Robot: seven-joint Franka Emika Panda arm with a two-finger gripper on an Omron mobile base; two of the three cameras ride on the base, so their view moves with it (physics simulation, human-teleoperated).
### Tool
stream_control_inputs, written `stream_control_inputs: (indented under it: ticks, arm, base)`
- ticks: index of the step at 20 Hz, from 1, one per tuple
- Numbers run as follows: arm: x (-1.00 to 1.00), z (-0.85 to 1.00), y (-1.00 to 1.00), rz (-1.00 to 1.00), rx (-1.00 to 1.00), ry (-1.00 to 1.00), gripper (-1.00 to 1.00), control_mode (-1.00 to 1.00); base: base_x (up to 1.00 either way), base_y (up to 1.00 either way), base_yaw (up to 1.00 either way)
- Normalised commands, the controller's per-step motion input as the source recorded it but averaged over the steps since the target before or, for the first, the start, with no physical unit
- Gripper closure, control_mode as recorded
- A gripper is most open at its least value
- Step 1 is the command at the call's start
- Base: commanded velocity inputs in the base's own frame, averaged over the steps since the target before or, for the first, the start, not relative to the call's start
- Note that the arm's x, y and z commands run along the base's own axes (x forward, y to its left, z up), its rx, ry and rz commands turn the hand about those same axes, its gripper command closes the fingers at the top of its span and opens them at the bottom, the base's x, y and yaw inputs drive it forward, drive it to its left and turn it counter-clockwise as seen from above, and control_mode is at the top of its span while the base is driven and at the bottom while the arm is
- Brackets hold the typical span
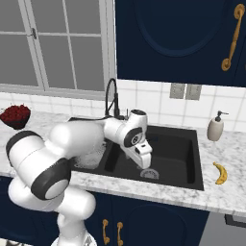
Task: Put the colander in the sink, put the banana in the colander, and turn on the sink faucet and pour water over the colander.
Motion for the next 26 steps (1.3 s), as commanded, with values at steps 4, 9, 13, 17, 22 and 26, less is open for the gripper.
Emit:
stream_control_inputs:
  ticks: [4,9,13,17,22,26]
  arm:
    - [0.01,0.01,-0.66,0.04,0.0,0.0,-1.0,-1.0]
    - [0.0,0.0,-0.6,0.0,0.0,0.0,-1.0,-1.0]
    - [0.05,0.0,-0.39,0.0,0.0,0.0,-1.0,-1.0]
    - [0.01,0.0,-0.58,0.0,0.0,0.0,-1.0,-1.0]
    - [0.04,0.0,-0.64,0.0,0.0,0.0,-1.0,-1.0]
    - [0.15,0.0,-0.62,0.0,0.0,0.0,-1.0,-1.0]
  base:
    - [0.0,0.0,0.0]
    - [0.0,0.0,0.0]
    - [0.0,0.0,0.0]
    - [0.0,0.0,0.0]
    - [0.0,0.0,0.0]
    - [0.0,0.0,0.0]
